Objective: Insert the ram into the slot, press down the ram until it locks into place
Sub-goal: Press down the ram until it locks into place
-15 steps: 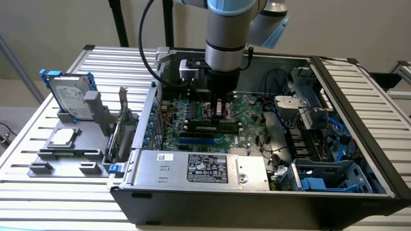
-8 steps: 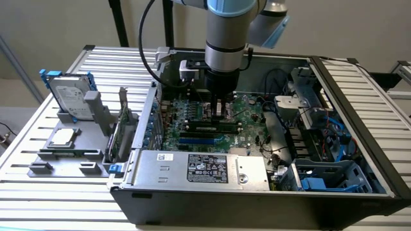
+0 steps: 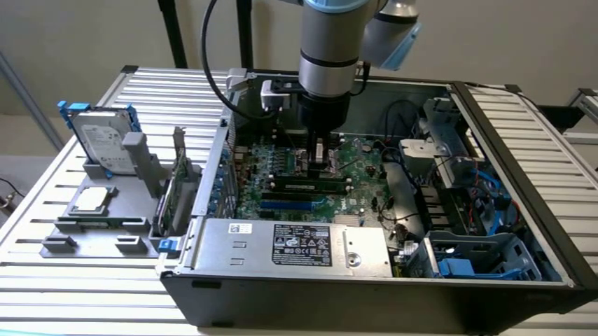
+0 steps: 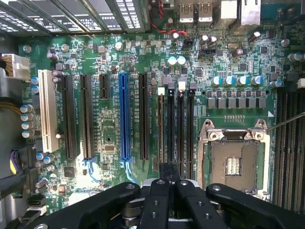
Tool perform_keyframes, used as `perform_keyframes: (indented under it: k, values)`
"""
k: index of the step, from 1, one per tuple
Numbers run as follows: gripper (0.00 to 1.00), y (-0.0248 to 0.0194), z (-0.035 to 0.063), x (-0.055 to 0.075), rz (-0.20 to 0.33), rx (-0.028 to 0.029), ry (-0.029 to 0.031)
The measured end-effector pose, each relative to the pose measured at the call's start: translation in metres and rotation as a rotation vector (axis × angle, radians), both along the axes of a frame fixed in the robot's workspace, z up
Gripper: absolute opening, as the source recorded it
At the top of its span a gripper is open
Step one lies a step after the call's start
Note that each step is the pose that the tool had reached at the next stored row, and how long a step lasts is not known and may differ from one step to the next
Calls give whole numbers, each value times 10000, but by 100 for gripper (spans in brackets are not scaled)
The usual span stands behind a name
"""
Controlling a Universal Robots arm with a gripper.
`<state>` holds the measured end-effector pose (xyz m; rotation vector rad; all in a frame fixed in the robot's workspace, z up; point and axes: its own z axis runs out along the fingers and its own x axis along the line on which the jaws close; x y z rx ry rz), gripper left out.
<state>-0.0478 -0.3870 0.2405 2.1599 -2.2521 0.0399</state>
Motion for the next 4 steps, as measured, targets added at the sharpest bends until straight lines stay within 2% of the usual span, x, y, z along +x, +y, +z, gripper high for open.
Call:
perform_keyframes:
  k: [4]
  values:
    - [10,0,1,0,0,-1,1]
